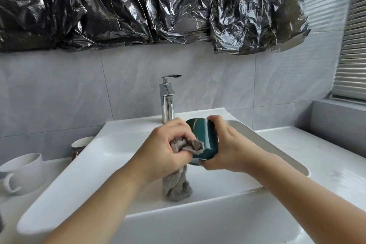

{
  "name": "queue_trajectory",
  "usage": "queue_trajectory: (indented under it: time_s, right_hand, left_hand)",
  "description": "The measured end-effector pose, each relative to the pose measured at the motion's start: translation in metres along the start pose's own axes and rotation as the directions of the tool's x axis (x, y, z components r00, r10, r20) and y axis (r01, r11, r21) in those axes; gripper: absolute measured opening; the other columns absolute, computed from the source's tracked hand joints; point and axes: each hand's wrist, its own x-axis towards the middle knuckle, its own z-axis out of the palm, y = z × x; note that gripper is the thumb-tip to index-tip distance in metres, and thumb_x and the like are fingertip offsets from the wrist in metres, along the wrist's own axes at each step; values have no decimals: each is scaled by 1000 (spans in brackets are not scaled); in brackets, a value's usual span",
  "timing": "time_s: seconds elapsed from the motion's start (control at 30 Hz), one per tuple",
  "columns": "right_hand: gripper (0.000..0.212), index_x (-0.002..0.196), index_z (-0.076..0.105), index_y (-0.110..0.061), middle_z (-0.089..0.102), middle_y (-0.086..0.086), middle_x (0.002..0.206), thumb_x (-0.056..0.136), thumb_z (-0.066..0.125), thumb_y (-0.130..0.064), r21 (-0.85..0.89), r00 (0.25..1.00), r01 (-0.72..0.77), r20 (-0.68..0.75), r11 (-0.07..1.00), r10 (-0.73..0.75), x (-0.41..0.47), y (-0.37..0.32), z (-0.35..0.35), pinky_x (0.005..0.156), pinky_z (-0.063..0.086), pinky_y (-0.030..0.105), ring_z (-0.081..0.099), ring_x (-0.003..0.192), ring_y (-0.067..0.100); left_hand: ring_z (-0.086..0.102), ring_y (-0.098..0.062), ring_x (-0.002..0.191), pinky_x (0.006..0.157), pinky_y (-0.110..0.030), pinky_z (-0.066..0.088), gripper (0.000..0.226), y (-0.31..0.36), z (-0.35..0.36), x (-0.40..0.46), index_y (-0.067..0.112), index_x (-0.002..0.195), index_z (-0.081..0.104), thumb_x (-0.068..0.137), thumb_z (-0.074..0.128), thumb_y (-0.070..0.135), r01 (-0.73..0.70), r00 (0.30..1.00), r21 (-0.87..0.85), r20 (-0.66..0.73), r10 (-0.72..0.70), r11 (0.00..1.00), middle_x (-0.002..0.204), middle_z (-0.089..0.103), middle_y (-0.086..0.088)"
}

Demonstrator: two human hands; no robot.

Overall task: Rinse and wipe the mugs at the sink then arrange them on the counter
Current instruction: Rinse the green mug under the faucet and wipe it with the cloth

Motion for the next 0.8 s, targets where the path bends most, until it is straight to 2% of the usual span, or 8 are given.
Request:
queue_trajectory:
  time_s: [0.07,0.13,0.23,0.3,0.43,0.6,0.7,0.8]
  right_hand:
    - [85,118,33,-28,48,-20,102,58,91,-47,36,1000,-1,-30,999,3,-1,0,-1,73,43,10,52,90,3]
    - [87,120,35,-28,52,-18,104,58,92,-47,73,1000,12,-22,997,-10,-1,-2,1,74,45,11,55,92,3]
    - [88,121,35,-33,59,-11,105,57,94,-45,143,999,23,24,989,-27,0,-4,5,74,51,19,61,94,10]
    - [88,121,36,-32,63,-5,104,55,94,-43,188,1000,25,2,982,-26,0,-2,6,73,55,26,65,93,16]
    - [89,121,36,-31,64,-3,102,53,92,-40,206,1000,10,-6,979,-9,-1,4,2,72,56,29,65,89,16]
    - [87,124,37,-27,62,-1,106,58,93,-29,181,996,79,24,980,-84,-2,0,4,77,54,28,63,95,17]
    - [86,123,39,-23,65,1,105,59,97,-18,241,998,64,-30,968,-59,0,-1,4,74,56,27,67,92,15]
    - [83,121,41,-27,68,-3,105,60,96,-17,313,995,-24,-82,950,52,0,-2,-1,68,56,19,69,89,7]
  left_hand:
    - [63,-20,88,79,-24,51,20,2,-3,-1,17,82,73,76,75,-2,-3,1000,-1,-2,3,1000,92,61,2]
    - [63,-15,81,72,-21,51,21,-2,-3,8,17,87,70,82,70,-2,31,990,70,-137,-21,997,92,61,1]
    - [60,-12,68,60,-23,52,17,-8,-6,23,19,92,62,89,61,2,234,927,-23,-297,-230,972,89,64,-3]
    - [58,-13,74,66,-25,51,17,-7,-9,21,17,87,64,87,62,0,224,941,-128,-228,-248,966,90,63,-4]
    - [63,-16,84,78,-21,48,19,9,-20,-3,11,77,70,78,71,-8,101,994,-196,46,-94,975,91,63,-4]
    - [61,-9,70,66,-32,54,24,-4,-20,15,23,85,64,86,60,-1,225,953,-129,-179,-246,966,81,65,14]
    - [56,-14,74,78,-50,56,13,-11,-16,18,19,89,59,87,56,7,272,931,-110,-221,-290,956,78,62,5]
    - [56,-9,67,65,-26,51,16,-5,-16,8,11,92,58,90,54,-4,244,962,-64,-109,-249,968,82,61,-4]
